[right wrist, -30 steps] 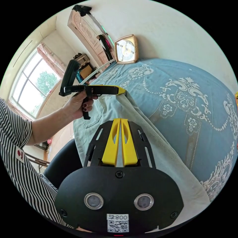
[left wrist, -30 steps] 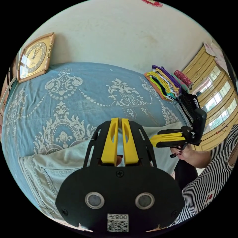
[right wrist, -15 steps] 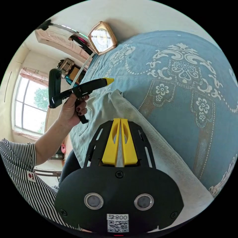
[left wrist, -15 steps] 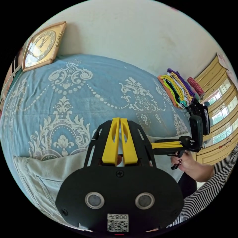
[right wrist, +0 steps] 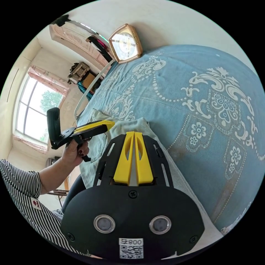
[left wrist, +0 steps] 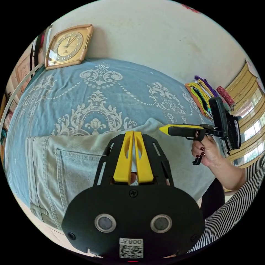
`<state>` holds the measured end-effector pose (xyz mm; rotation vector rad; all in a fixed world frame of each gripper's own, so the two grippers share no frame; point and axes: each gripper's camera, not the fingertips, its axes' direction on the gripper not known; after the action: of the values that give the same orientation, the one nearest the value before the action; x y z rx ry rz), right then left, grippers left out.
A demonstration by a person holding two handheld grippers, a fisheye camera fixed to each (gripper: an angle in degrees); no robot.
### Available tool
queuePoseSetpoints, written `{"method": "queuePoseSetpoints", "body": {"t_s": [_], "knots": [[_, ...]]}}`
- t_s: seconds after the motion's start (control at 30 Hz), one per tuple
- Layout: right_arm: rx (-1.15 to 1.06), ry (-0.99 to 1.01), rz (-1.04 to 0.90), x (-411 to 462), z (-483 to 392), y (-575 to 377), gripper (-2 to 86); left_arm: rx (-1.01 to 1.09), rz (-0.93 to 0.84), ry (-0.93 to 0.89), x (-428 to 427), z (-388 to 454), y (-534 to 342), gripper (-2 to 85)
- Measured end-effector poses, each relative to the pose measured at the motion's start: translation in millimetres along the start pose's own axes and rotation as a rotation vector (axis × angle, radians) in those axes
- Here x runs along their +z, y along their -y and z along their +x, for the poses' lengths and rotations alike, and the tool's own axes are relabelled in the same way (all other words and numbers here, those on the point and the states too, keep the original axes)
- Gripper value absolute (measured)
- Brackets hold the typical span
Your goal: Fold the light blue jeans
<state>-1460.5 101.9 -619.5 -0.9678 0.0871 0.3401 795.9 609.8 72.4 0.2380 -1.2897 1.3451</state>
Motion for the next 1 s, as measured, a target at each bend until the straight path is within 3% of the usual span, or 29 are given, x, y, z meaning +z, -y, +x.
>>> {"method": "queuePoseSetpoints", "body": {"t_s": [0.23, 0.37, 0.57, 0.67, 0.77, 1.0], "knots": [[-0.041, -0.053, -0.011, 27.7, -0.9, 7.4, 0.0, -0.130, 0.006, 0.271, -36.6, -21.1, -35.4, 0.1], [-0.010, -0.053, -0.018, 32.6, 3.2, -1.1, 0.0, -0.165, -0.029, 0.219, -46.0, -16.0, -42.7, 0.1], [-0.029, -0.135, -0.001, 38.2, 2.7, -16.4, 0.0, -0.275, 0.076, 0.403, -95.9, -18.3, -53.5, 0.0], [-0.007, -0.106, 0.003, 52.1, 17.2, -27.8, 0.0, -0.297, 0.036, 0.284, -94.0, -28.0, -54.5, 0.0], [-0.009, -0.101, -0.015, 51.3, 21.6, -38.3, 0.0, -0.265, 0.017, 0.337, -119.1, -6.2, -53.0, 0.0], [-0.085, -0.040, -0.020, 30.3, 9.4, -117.1, 0.1, -0.374, 0.005, 0.434, -198.2, 36.9, -125.8, 0.0]]}}
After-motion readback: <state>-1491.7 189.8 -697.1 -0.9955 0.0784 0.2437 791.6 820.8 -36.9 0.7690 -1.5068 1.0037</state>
